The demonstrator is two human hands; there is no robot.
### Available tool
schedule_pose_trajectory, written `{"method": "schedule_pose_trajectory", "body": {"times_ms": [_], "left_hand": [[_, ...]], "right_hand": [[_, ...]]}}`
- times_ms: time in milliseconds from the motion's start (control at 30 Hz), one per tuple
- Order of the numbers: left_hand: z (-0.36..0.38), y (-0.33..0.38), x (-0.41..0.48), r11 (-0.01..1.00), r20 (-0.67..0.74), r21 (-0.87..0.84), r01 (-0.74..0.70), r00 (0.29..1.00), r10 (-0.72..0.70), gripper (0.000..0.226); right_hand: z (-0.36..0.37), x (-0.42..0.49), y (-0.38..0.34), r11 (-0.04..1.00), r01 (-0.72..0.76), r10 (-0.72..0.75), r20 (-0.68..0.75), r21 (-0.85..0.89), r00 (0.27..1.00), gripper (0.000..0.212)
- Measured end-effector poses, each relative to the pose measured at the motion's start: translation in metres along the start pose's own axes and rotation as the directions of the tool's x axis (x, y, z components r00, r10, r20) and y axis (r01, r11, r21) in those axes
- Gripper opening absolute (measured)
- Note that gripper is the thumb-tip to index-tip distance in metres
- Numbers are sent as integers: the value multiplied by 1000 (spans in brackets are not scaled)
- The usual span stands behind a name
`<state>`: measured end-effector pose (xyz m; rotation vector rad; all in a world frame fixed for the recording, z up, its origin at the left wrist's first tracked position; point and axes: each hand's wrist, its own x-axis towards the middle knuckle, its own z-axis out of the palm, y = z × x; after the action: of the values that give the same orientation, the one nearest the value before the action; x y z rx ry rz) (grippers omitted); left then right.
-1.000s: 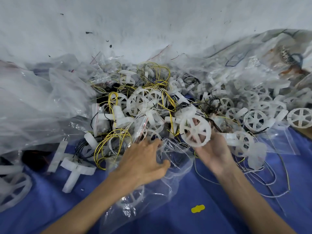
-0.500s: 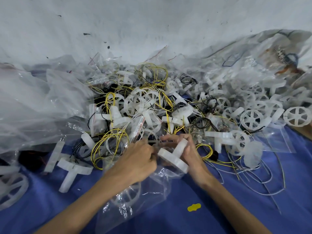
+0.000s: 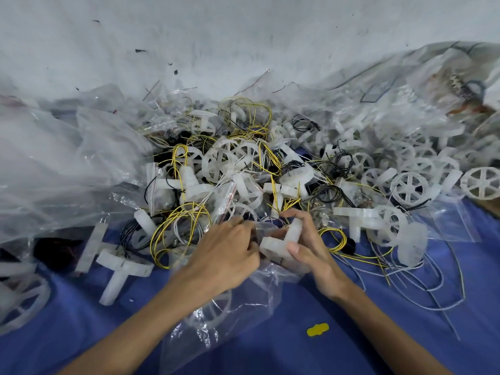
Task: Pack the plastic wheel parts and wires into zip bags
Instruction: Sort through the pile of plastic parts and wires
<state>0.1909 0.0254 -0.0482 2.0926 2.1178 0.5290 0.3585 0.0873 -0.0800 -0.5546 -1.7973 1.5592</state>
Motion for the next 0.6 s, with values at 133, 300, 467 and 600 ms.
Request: {"method": "schedule_pose_trajectory", "body": {"times_ms": [133, 300, 467, 600], "left_hand": [[0, 3, -1, 1000, 3, 9, -17, 1000, 17, 13], [-1, 5, 1, 996, -23, -29, -88, 996, 88, 39], [-4, 8, -1, 994, -13, -65, -88, 996, 88, 47], [-13, 7, 2, 986, -52, -127, -110, 993, 105, 44]], "right_hand": [[-3, 1, 0, 999, -35, 35, 9, -24, 999, 38], [-7, 3, 4, 998, -60, 57, 82, 28, 995, 51], [-5, 0, 1, 998, -55, 54, 151, 1, 987, 61], [4, -2, -4, 1000, -22, 22, -6, -1, 1000, 69]]}}
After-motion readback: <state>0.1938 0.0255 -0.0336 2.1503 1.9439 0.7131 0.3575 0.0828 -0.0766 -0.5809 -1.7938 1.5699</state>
